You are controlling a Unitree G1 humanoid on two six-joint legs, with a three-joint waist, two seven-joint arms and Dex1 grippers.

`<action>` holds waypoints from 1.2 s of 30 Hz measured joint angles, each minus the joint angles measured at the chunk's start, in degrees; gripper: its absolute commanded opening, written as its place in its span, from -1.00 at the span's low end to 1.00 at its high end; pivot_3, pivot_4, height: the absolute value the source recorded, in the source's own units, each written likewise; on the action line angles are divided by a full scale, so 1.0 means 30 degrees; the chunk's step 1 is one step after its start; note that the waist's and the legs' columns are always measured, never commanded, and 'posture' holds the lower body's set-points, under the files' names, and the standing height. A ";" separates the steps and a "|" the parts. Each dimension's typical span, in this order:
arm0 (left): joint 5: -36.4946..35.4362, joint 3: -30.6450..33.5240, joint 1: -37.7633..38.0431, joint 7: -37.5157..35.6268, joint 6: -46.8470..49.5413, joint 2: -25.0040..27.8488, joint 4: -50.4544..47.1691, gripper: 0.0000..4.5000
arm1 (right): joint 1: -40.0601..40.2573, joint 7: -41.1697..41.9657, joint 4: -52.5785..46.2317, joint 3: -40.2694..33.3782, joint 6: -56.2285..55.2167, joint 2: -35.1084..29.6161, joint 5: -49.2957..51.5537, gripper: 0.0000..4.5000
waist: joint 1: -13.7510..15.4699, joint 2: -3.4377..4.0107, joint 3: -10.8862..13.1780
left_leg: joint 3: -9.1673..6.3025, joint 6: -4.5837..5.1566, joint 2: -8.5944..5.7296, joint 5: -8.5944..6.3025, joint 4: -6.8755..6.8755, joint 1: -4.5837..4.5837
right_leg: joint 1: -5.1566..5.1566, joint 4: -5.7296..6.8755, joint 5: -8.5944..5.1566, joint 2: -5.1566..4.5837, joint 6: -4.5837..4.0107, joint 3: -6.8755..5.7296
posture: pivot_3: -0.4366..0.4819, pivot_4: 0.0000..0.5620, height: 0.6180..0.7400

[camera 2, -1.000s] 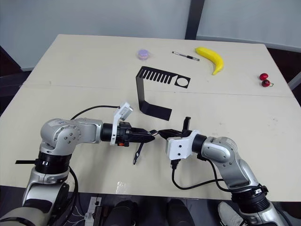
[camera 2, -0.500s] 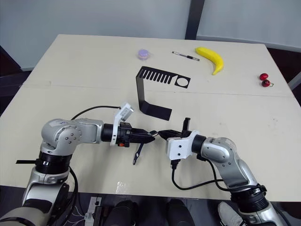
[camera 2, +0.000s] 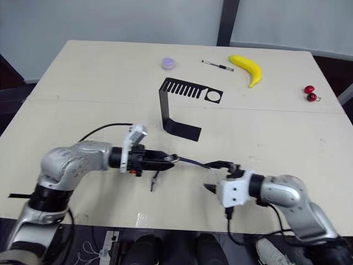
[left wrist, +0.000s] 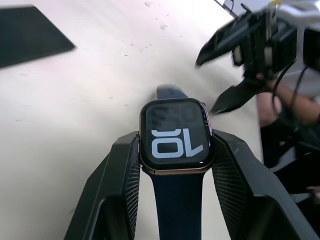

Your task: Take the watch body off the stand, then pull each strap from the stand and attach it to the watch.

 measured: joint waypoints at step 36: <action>1.0437 -0.5698 -0.1612 -0.2609 -1.2707 -0.3497 0.5312 -0.29 | 0.6835 0.2807 -0.3499 -0.7300 0.5759 0.0198 1.3954 0.97 | 0.0195 -0.0009 -0.0007 | 0.0009 0.0017 -0.0009 -0.0008 -0.0003 0.0039 | 0.0032 -0.0035 0.0001 0.0047 0.0002 0.0012 | -0.05 -0.47 1.00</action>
